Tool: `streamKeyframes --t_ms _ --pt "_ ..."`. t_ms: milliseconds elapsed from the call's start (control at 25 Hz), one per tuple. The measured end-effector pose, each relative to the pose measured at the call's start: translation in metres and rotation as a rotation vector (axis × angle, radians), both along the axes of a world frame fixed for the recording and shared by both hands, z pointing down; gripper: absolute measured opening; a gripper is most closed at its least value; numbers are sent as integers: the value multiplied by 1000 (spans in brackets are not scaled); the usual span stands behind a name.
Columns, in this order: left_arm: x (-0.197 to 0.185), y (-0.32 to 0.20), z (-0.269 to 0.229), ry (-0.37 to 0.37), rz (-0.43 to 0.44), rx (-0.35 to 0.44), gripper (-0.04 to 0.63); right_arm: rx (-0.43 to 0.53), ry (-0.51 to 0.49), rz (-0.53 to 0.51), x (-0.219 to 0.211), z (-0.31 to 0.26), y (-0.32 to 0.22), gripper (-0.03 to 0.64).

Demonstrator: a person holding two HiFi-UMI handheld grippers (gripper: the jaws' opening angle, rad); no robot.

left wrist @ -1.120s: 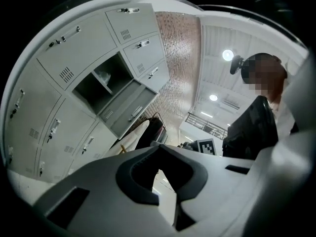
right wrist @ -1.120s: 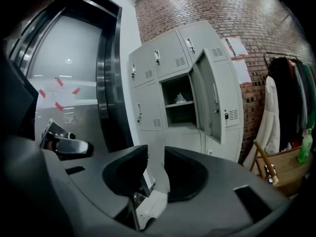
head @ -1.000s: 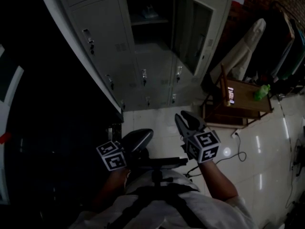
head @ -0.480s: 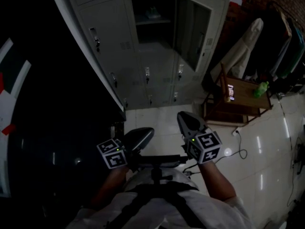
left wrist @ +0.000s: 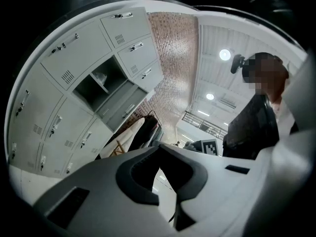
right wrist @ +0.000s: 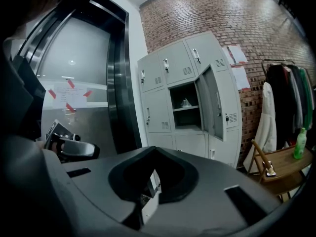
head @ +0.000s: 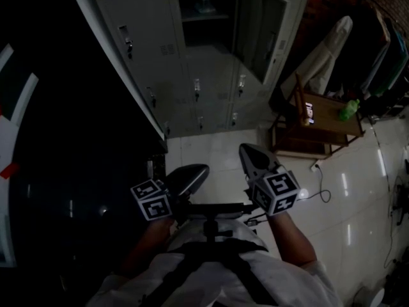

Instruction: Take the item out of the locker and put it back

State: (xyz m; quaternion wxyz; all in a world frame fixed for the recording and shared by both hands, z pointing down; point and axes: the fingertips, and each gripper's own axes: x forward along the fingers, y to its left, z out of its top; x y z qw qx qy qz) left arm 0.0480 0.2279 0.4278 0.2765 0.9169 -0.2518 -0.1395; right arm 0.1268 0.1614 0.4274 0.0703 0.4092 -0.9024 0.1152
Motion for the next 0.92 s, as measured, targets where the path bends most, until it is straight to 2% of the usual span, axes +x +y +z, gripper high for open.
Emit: streamKeyframes --t_ms 920 --pt "-14 -3 -5 10 10 13 -3 12 16 -7 -20 -5 -2 2"
